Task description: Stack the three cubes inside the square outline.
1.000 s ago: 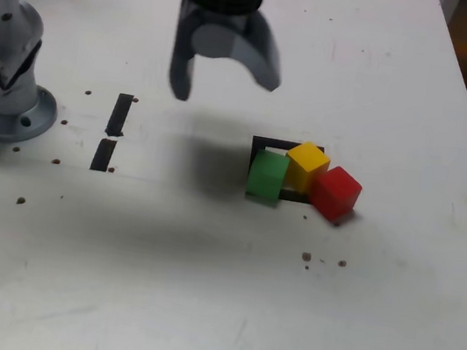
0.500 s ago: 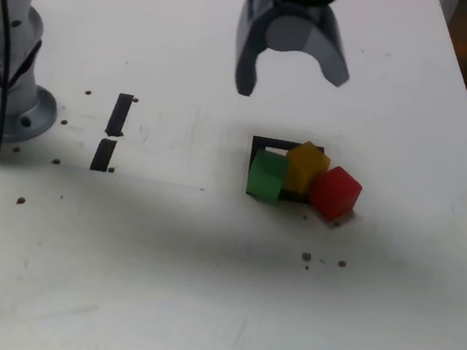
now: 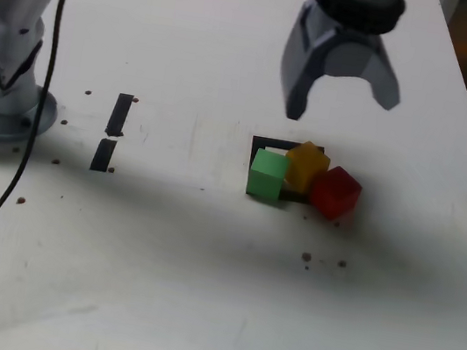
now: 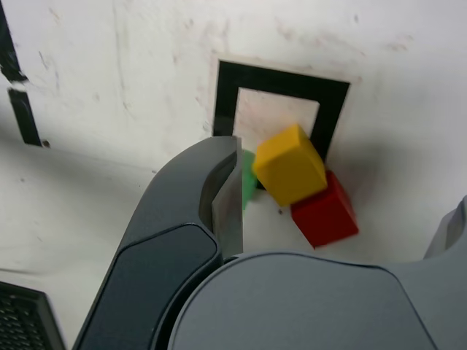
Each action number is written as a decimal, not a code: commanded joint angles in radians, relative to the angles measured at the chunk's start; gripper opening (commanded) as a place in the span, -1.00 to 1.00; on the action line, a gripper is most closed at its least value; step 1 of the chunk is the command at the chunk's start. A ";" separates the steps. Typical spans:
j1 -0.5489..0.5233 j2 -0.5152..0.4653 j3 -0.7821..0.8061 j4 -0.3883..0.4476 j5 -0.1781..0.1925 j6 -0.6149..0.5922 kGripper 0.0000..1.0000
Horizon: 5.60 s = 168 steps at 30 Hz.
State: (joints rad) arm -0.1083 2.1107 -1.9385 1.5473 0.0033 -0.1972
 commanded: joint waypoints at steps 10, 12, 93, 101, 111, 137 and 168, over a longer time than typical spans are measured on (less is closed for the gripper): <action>-0.080 0.091 -0.227 0.073 -0.028 -0.159 0.95; -0.091 0.104 -0.243 0.074 -0.040 -0.186 0.95; -0.074 0.256 -0.173 -0.016 -0.208 -0.361 0.91; -0.059 0.255 -0.134 -0.076 -0.208 -0.319 0.97; -0.044 0.256 -0.097 -0.103 -0.187 -0.282 0.98; -0.042 0.251 -0.067 -0.166 -0.202 -0.265 -0.62; -0.064 0.138 -0.182 -0.032 -0.035 -0.283 -0.64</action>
State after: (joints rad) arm -0.1729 2.2532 -2.1112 1.5035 -0.0482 -0.4805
